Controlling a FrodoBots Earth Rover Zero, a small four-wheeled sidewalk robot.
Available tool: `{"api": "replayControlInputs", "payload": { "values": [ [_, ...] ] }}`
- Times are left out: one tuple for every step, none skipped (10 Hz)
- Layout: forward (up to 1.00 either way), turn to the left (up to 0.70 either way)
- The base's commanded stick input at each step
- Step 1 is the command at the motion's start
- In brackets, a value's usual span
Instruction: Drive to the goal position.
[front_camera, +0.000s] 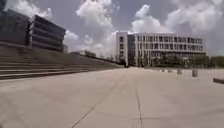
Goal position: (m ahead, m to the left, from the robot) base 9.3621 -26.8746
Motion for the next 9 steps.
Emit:
{"api": "replayControlInputs", "payload": {
  "values": [
    [0.70,-0.34],
    [0.70,-0.34],
    [0.70,-0.34],
    [0.70,-0.34],
    [0.70,-0.34],
    [0.70,-0.07],
    [0.70,0.01],
    [0.70,0.01],
    [0.70,0.01]
  ]
}}
